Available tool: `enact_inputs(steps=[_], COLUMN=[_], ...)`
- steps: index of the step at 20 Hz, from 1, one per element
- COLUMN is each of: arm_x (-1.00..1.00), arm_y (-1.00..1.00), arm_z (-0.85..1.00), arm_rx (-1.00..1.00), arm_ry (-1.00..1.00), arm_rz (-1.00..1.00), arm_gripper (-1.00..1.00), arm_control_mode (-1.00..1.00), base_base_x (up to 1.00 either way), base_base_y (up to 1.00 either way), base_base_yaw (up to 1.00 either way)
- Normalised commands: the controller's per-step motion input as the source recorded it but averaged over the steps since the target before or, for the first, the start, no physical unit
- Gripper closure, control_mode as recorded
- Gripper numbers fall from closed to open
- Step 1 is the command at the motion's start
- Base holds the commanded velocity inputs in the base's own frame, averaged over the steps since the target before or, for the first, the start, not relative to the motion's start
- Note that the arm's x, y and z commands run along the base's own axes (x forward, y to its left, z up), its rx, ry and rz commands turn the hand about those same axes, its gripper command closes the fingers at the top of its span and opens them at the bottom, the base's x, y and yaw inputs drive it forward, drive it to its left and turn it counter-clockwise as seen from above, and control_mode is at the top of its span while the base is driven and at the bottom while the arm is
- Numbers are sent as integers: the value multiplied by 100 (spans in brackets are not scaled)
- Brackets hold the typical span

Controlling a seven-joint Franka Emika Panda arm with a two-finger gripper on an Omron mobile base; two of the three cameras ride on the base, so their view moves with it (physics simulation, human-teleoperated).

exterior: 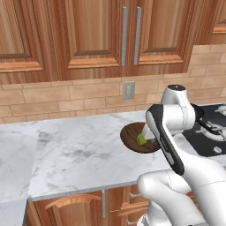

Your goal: Place the chicken drumstick on the plate and place the broccoli on the same plate.

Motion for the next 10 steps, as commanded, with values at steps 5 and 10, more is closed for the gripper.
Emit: enact_inputs(steps=[5,10], arm_x=[47,45], arm_y=[0,0], arm_z=[-10,-22], arm_rx=[0,0], arm_ry=[0,0], arm_rz=[0,0], arm_gripper=[-100,-100], arm_control_mode=[-100,-100], base_base_x=[0,0], base_base_y=[0,0], base_base_yaw=[0,0])
